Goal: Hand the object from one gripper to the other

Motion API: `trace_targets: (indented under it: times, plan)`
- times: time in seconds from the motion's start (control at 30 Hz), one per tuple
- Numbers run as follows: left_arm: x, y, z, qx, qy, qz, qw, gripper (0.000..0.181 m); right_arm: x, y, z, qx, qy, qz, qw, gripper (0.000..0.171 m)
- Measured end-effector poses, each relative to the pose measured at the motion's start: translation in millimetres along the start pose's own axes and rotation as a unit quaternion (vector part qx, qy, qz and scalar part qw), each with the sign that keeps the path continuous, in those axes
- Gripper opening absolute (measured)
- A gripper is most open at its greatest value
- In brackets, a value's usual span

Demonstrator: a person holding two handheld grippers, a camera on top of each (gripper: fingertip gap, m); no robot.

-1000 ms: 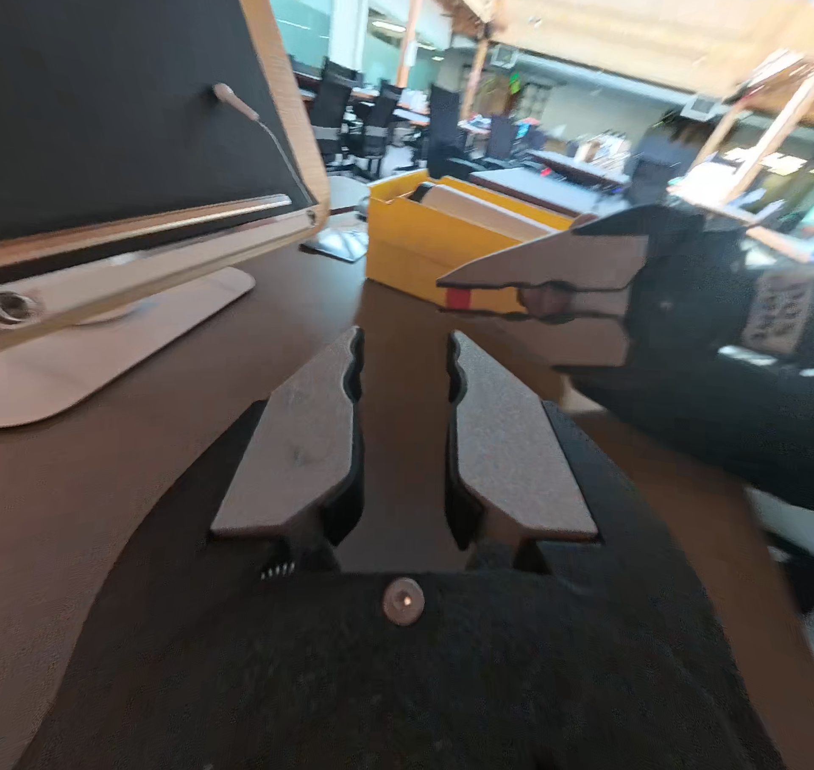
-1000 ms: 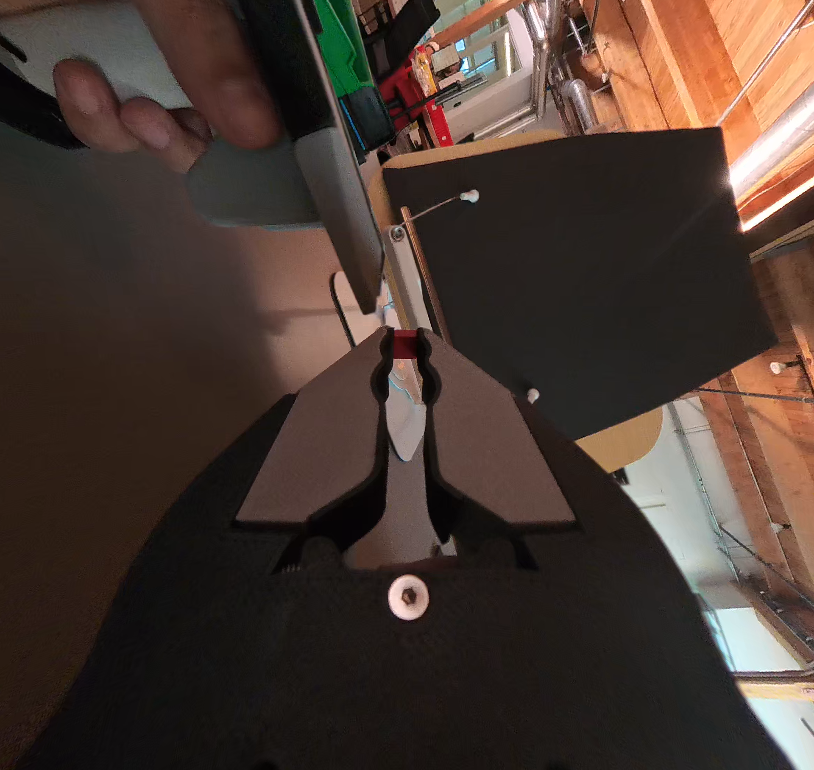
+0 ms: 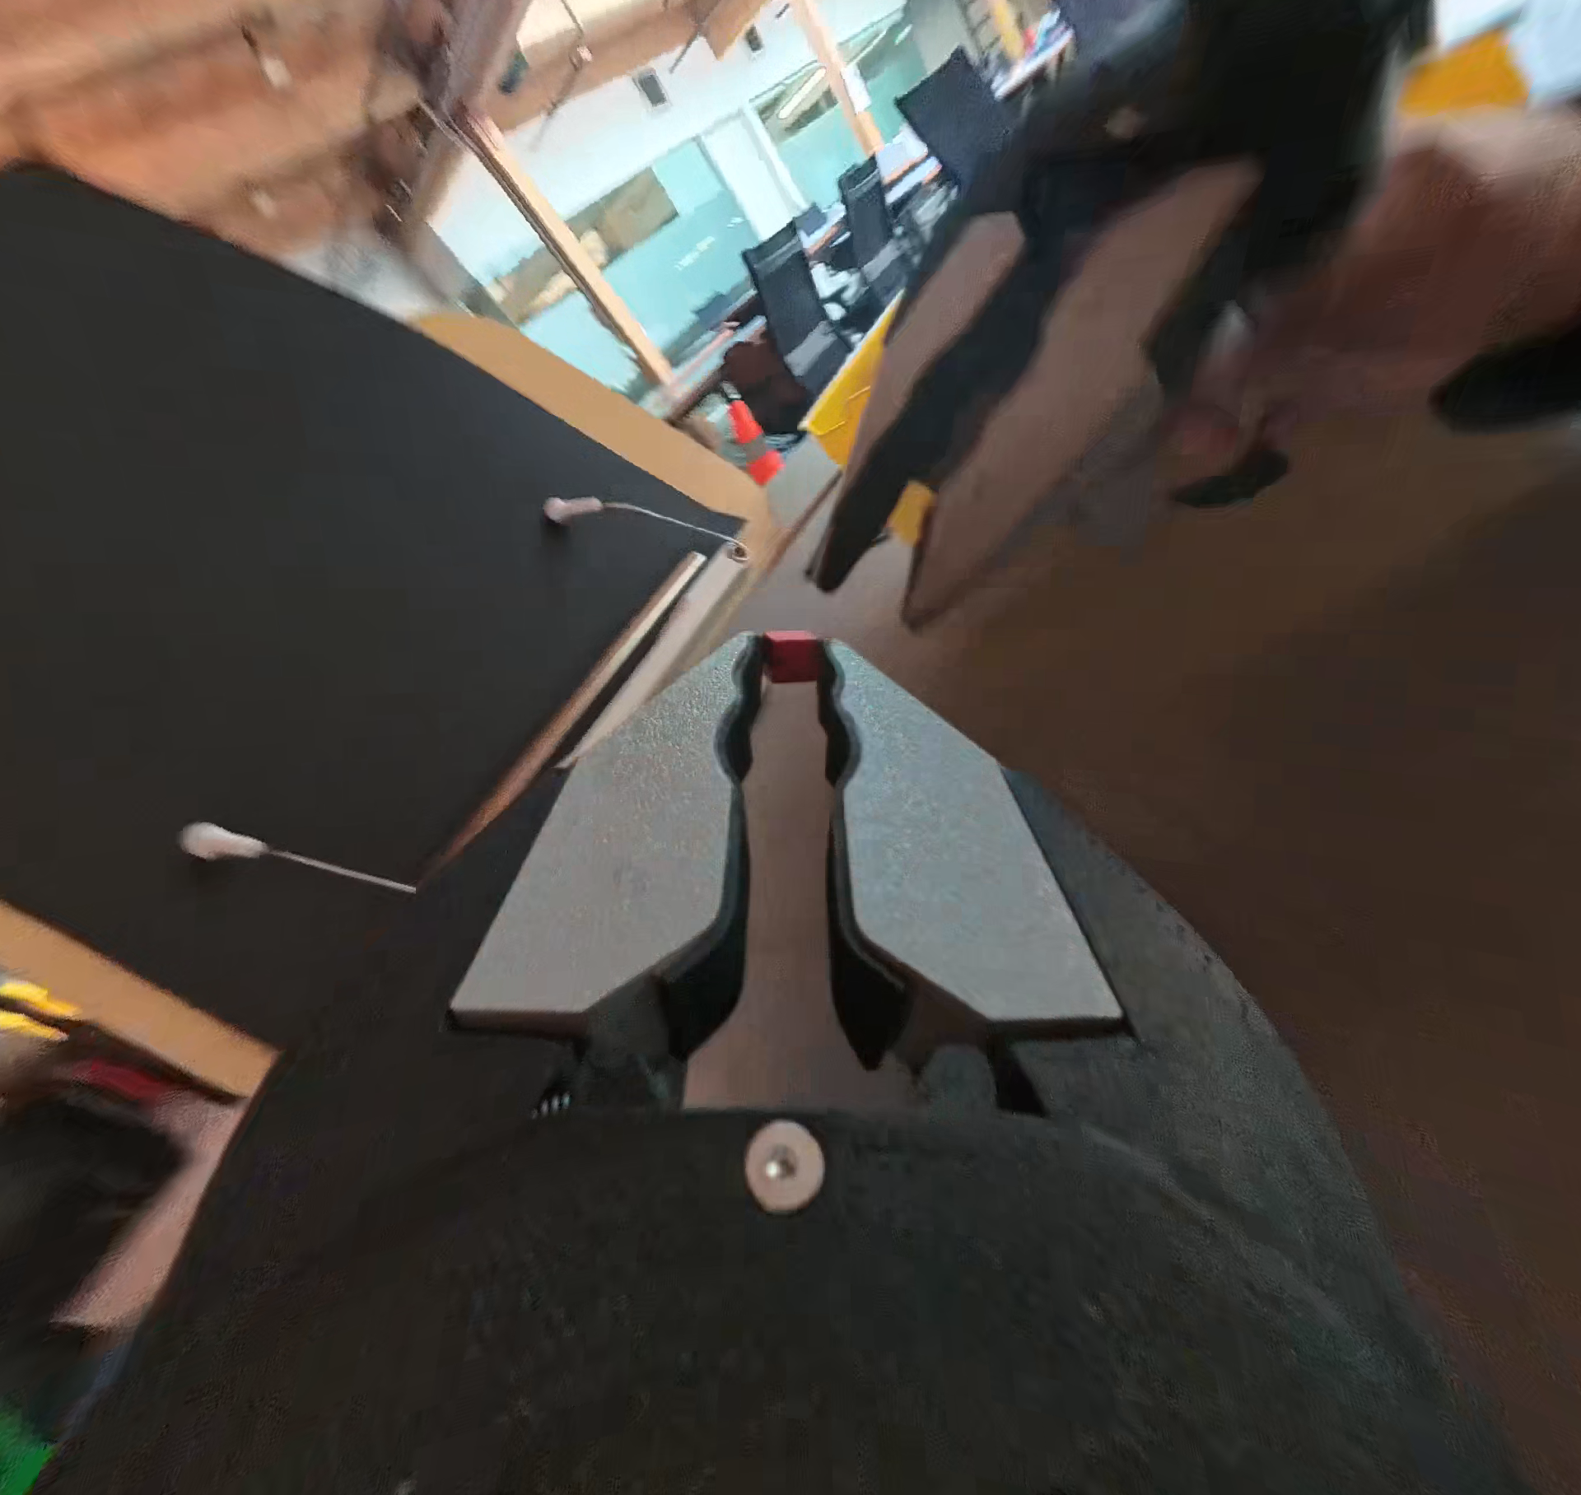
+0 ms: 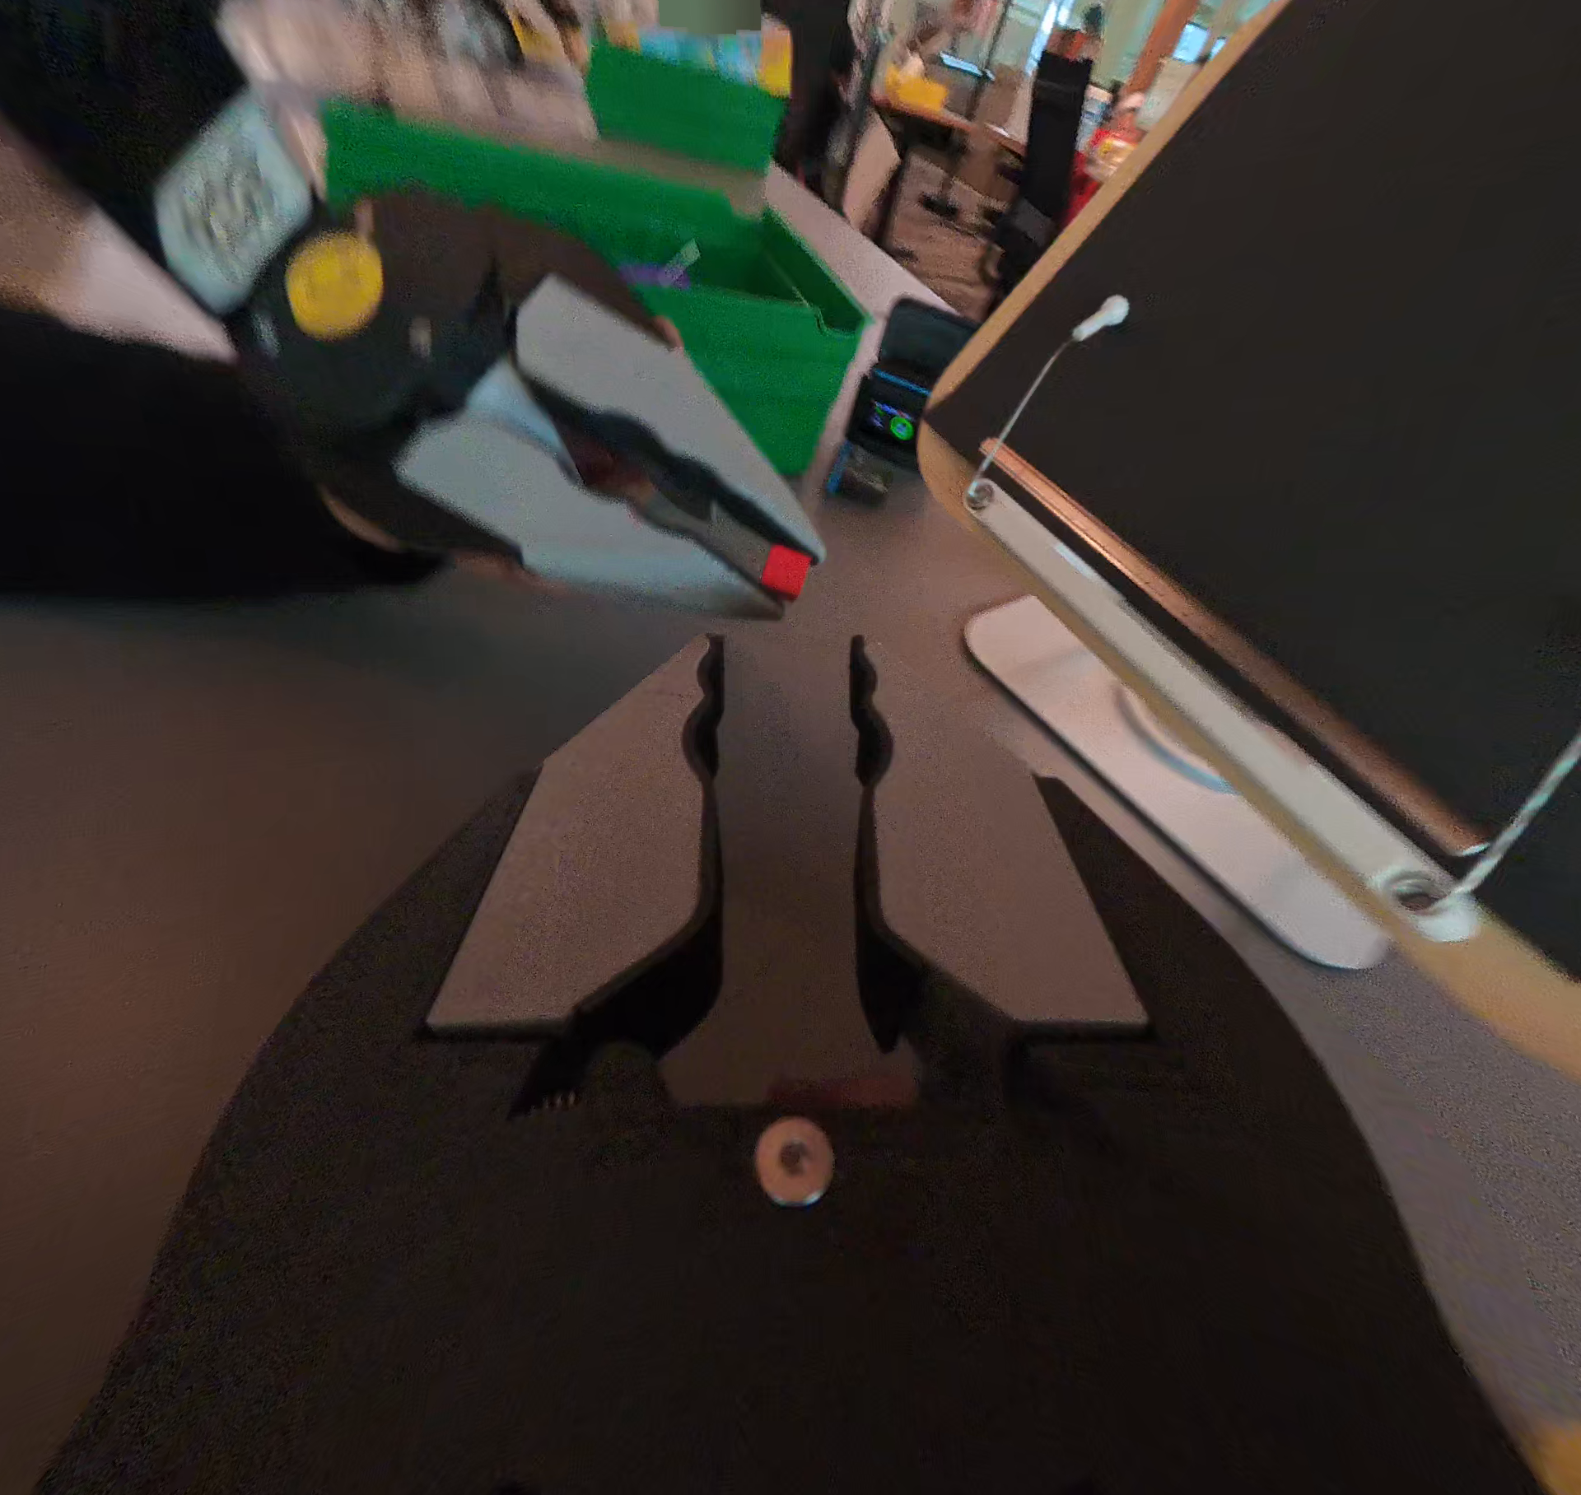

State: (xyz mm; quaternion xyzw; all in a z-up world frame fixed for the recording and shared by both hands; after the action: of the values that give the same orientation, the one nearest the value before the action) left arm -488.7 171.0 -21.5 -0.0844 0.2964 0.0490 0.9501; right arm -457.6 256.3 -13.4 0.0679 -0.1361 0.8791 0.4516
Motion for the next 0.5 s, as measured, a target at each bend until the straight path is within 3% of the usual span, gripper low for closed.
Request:
trace_targets:
  times: [0.13, 0.23, 0.33, 0.5]
  plan:
    - [15, 1, 8, -0.016, 0.151, 0.028, 0.988, 0.01, 9, -7, 5, 0.025, 0.147, 0.083, 0.985, 0.026]
    - [22, 1, 16, -0.006, 0.181, 0.032, 0.983, 0.01, 2, -3, 0, 0.007, 0.193, 0.133, 0.972, 0.026]
    - [25, 1, 18, 0.0, 0.199, 0.03, 0.98, 0.01, -6, -1, 1, 0.015, 0.225, 0.178, 0.958, 0.012]
    - [28, -1, 23, 0.023, 0.202, 0.027, 0.979, 0.008, -8, -2, 1, 0.025, 0.273, 0.222, 0.936, 0.01]
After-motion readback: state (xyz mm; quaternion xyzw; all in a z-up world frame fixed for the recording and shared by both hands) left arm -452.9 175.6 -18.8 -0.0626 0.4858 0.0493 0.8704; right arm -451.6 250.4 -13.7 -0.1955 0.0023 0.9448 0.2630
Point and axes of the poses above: each gripper's, where its closed fingertips meet, y out along the fingers, z out of its top, x = y × z across the jaws, the point moved 5 cm from there along -y, back along the fingers, and after that the axes turned 11 degrees about -z, right-handed, at the moved point
